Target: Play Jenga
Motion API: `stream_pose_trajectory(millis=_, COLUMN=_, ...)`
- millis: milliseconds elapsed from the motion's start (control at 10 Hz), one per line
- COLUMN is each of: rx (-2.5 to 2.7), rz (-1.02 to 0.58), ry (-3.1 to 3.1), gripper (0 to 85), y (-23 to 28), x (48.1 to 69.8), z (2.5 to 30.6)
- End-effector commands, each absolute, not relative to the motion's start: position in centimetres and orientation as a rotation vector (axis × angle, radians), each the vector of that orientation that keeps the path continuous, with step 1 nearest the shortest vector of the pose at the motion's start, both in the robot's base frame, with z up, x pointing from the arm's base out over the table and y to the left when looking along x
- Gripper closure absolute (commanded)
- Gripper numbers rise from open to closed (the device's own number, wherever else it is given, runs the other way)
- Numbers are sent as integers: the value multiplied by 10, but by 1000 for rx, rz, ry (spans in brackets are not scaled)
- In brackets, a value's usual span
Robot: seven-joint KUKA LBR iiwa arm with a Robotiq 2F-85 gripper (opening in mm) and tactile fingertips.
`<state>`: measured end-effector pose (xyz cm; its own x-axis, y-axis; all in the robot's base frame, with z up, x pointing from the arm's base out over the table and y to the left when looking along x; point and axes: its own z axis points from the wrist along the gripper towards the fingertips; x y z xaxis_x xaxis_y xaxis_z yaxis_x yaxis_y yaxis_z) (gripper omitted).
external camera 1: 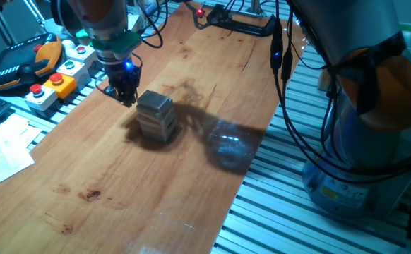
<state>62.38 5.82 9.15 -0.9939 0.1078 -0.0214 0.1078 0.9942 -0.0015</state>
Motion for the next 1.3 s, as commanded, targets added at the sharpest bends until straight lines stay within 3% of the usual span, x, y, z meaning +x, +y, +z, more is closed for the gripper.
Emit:
stream_pose_trajectory(millis=0, rx=174, rz=-5, ry=3113, gripper=483, y=60, x=624, z=89)
stream_pose_trajectory(millis=400, rx=164, rz=27, ry=3104, gripper=430, y=62, x=624, z=72)
stream_pose_trajectory(millis=1200, rx=14, rz=27, ry=3115, gripper=440, y=64, x=619, z=63)
